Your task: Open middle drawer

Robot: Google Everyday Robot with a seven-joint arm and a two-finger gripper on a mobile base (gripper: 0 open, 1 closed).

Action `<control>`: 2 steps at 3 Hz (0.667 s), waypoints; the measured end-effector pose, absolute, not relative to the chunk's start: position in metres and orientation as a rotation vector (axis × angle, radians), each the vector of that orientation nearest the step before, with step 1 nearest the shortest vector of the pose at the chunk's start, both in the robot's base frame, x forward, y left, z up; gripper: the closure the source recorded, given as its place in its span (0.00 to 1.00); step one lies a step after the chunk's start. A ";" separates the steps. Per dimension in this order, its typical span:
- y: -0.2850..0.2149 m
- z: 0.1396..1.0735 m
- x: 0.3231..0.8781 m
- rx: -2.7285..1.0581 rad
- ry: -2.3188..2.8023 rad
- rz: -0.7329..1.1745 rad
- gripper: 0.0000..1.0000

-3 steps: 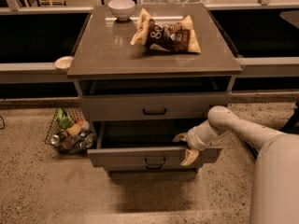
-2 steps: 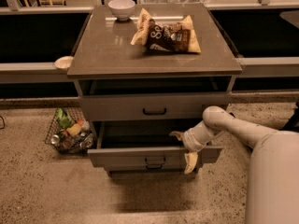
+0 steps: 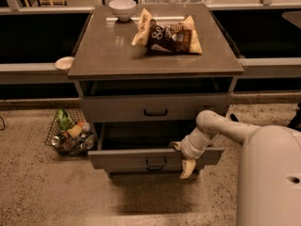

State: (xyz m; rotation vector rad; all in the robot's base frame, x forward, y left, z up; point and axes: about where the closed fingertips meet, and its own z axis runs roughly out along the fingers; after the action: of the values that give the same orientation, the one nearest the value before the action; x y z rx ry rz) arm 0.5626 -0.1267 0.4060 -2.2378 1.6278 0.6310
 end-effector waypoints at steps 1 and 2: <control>-0.123 0.415 0.550 -2.264 1.631 0.639 0.47; -0.121 0.420 0.536 -2.272 1.625 0.671 0.70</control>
Offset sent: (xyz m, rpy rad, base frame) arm -0.0394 0.0059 0.0236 -0.0080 0.0496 0.0346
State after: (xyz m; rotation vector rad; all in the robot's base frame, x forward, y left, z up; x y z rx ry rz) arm 0.5363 -0.1207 0.4195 -2.2722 1.6254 0.6708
